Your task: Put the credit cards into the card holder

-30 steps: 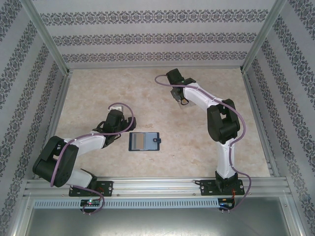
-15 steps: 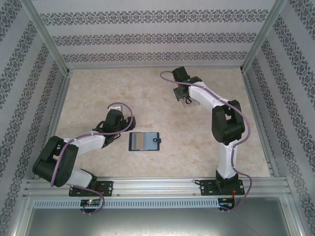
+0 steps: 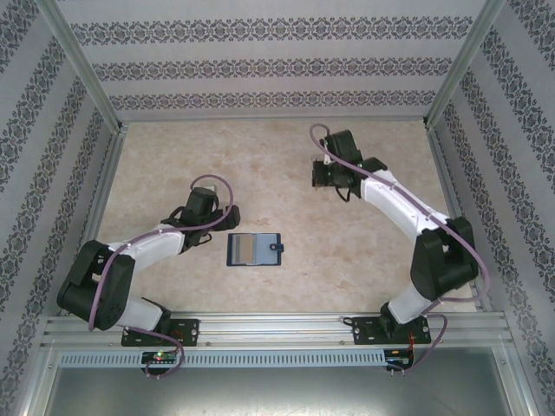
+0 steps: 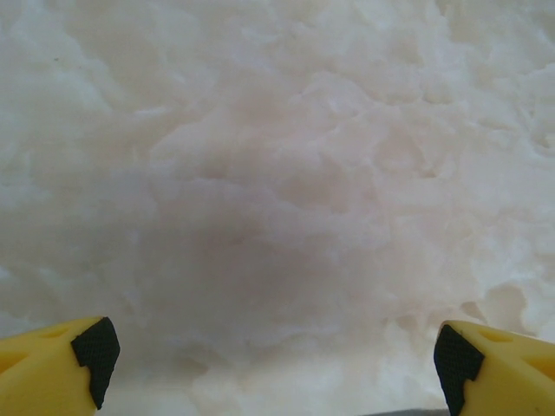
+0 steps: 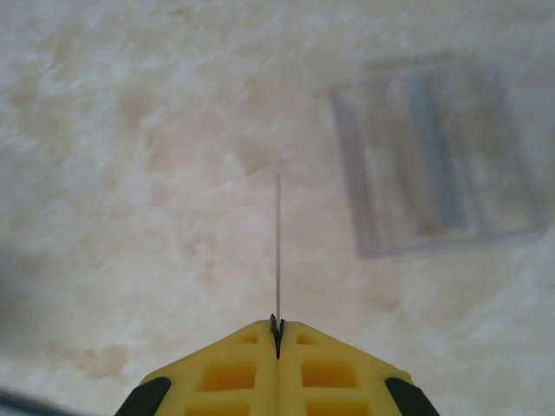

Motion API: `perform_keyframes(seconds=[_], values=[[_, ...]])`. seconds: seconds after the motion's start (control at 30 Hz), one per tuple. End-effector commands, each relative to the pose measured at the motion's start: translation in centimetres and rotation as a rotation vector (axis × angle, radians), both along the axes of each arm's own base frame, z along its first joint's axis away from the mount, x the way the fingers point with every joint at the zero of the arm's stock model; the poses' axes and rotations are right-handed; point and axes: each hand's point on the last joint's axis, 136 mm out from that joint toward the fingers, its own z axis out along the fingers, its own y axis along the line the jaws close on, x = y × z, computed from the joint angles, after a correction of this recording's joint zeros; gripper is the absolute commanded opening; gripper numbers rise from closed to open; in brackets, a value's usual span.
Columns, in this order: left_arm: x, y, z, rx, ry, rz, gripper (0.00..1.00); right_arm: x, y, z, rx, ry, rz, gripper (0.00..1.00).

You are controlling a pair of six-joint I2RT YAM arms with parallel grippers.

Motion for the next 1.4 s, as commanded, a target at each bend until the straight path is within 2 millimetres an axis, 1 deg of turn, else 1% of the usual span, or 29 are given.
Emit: perform_keyframes(seconds=[0.0, 0.07, 0.13, 0.23, 0.3, 0.37, 0.47, 0.53, 0.63, 0.7, 0.8, 0.87, 1.0, 1.1, 1.17, 1.2, 1.27, 1.37], values=[[-3.2, -0.3, -0.9, -0.04, 0.157, -0.037, 0.95, -2.5, 4.3, 0.3, 0.279, 0.045, 0.023, 0.0], [-4.8, -0.8, -1.4, -0.102, 0.21, -0.043, 0.95, -4.1, 6.6, -0.2, 0.401, 0.073, 0.058, 0.0], [-6.4, -0.6, -1.9, -0.109, 0.277, -0.034, 0.95, -5.5, 8.7, -0.9, 0.485, 0.113, 0.089, 0.0], [-8.1, -0.7, -2.8, -0.12, 0.345, -0.054, 0.92, -7.4, 11.5, -1.9, 0.564, 0.165, 0.123, 0.0], [-8.9, -1.0, -3.1, -0.136, 0.368, -0.076, 0.87, -8.3, 12.7, -2.9, 0.575, 0.178, 0.136, 0.0], [-9.7, -1.3, -3.4, -0.158, 0.388, -0.096, 0.83, -9.1, 13.9, -4.3, 0.588, 0.202, 0.142, 0.0], [-10.4, -1.4, -3.5, -0.172, 0.4, -0.101, 0.78, -10.4, 15.5, -5.9, 0.652, 0.289, 0.182, 0.0], [-10.6, -1.4, -3.6, -0.176, 0.396, -0.106, 0.75, -11.2, 15.6, -7.2, 0.664, 0.328, 0.186, 0.0], [-10.9, -1.6, -4.0, -0.183, 0.413, -0.112, 0.69, -12.4, 15.0, -9.0, 0.655, 0.356, 0.17, 0.0], [-11.2, -1.9, -4.3, -0.192, 0.424, -0.128, 0.7, -13.3, 14.6, -10.0, 0.634, 0.362, 0.178, 0.0], [-11.4, -1.9, -4.8, -0.186, 0.432, -0.124, 0.7, -14.1, 14.3, -10.8, 0.616, 0.374, 0.19, 0.0], [-11.6, -1.9, -5.1, -0.184, 0.445, -0.124, 0.69, -14.5, 14.4, -10.9, 0.629, 0.386, 0.201, 0.0], [-11.6, -1.8, -5.6, -0.163, 0.454, -0.124, 0.67, -14.8, 14.7, -10.3, 0.636, 0.381, 0.231, 0.0], [-11.7, -1.8, -5.9, -0.159, 0.467, -0.123, 0.61, -14.9, 14.8, -10.4, 0.643, 0.396, 0.231, 0.0], [-11.6, -1.9, -5.9, -0.165, 0.461, -0.126, 0.6, -15.1, 15.3, -10.1, 0.663, 0.403, 0.249, 0.0], [-11.7, -2.0, -6.0, -0.162, 0.462, -0.128, 0.59, -15.2, 15.4, -10.2, 0.659, 0.401, 0.255, 0.0], [-11.6, -1.9, -6.0, -0.16, 0.463, -0.123, 0.59, -15.4, 15.4, -10.9, 0.642, 0.41, 0.249, 0.0], [-11.6, -2.0, -6.0, -0.161, 0.464, -0.13, 0.58, -15.5, 15.8, -11.5, 0.66, 0.435, 0.246, 0.0]])
